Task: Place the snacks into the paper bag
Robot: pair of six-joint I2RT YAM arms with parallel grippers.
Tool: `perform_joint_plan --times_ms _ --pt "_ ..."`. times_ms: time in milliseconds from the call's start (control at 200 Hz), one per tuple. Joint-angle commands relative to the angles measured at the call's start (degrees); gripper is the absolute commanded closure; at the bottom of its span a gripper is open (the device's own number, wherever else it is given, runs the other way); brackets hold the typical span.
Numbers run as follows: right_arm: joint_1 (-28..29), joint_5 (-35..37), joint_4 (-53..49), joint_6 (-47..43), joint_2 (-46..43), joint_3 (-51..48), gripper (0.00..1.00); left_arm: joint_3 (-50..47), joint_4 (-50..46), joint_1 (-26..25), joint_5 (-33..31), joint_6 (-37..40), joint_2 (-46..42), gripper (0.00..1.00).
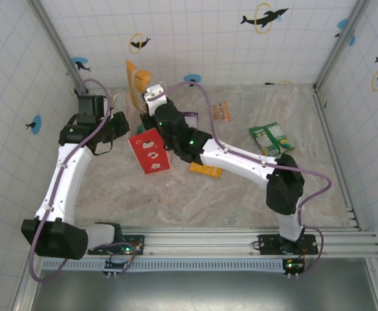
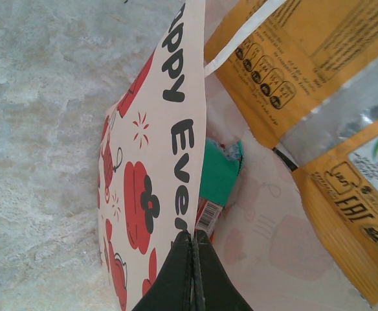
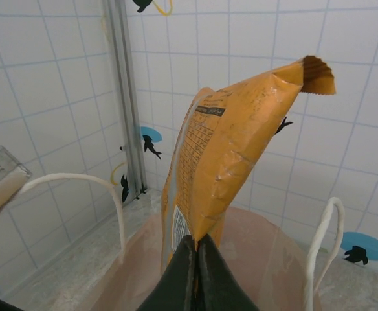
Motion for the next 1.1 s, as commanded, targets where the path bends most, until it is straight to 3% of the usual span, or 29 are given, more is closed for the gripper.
perform_joint_plan --times_ms 0,130,450,716,851,1096 --pt "-0.32 -0.11 0.24 1.95 0.89 2.30 0.73 0.85 0.94 -0.15 1.01 1.06 -0.22 1.00" --pt "-0.28 -0.49 0.19 2.07 -0.51 1.23 0.61 0.63 1.03 -0.18 1.02 0.90 -0.14 1.00" --pt "-0.11 -0.50 1.87 2.07 -10.02 -8.33 0.61 0.50 1.12 -0.18 0.99 1.01 0.11 1.00" --pt "-2.18 -0.12 -0.52 8.48 -23.34 -25.23 0.62 -0.06 1.31 -0.22 1.06 1.13 -0.05 1.00" --pt "-4.82 -1.09 -2.98 14.10 -29.67 -34.32 0.61 -0.16 1.20 -0.15 0.76 1.01 -0.21 1.00" --pt "-13.60 -9.01 -10.18 24.63 -38.88 -48.10 0.61 0.01 1.03 -0.22 0.56 0.96 -0.14 1.00"
